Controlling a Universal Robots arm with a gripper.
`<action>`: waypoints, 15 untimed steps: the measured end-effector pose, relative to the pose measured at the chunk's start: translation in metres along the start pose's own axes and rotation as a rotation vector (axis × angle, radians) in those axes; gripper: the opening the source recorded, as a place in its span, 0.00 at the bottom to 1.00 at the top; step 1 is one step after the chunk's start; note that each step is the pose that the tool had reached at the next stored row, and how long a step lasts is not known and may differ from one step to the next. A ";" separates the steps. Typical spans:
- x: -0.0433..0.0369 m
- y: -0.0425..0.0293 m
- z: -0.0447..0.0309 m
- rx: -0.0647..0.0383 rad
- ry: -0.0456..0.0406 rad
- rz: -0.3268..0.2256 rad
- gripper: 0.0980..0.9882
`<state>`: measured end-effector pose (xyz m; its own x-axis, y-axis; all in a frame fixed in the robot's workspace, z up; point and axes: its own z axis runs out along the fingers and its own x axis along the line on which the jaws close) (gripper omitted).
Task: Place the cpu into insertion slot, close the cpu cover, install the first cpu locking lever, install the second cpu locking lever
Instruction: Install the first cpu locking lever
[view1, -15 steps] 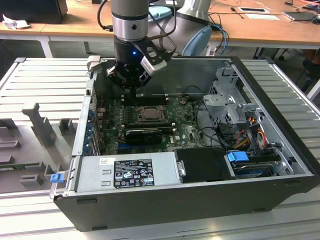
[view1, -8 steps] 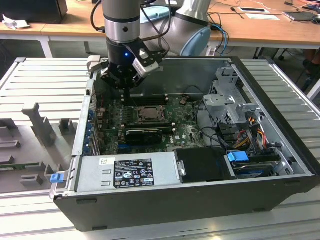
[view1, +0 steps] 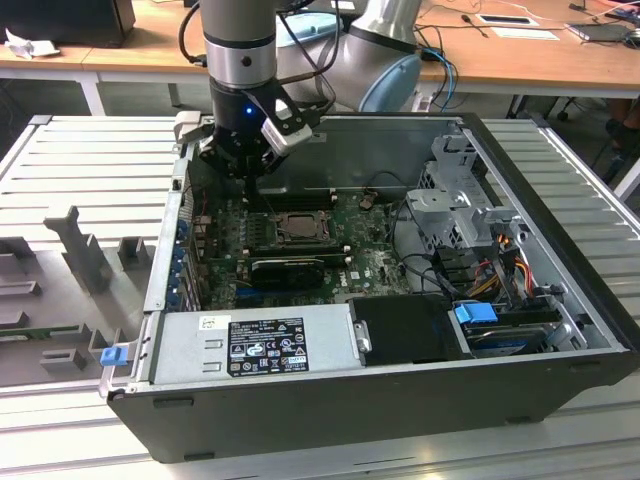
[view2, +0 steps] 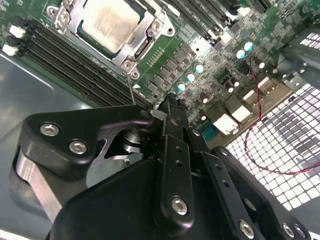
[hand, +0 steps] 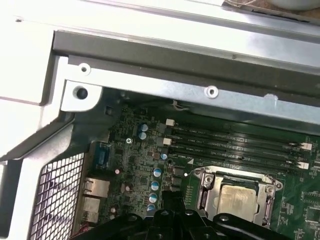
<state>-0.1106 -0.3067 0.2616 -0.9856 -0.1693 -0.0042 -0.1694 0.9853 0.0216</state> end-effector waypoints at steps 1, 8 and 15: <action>0.0004 0.0011 0.0005 -0.001 -0.0002 0.000 0.01; -0.0005 0.0084 0.0025 -0.002 -0.0009 0.019 0.01; -0.0021 0.0142 0.0034 -0.002 -0.0011 0.027 0.01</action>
<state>-0.1110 -0.2923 0.2585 -0.9897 -0.1428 -0.0047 -0.1429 0.9894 0.0242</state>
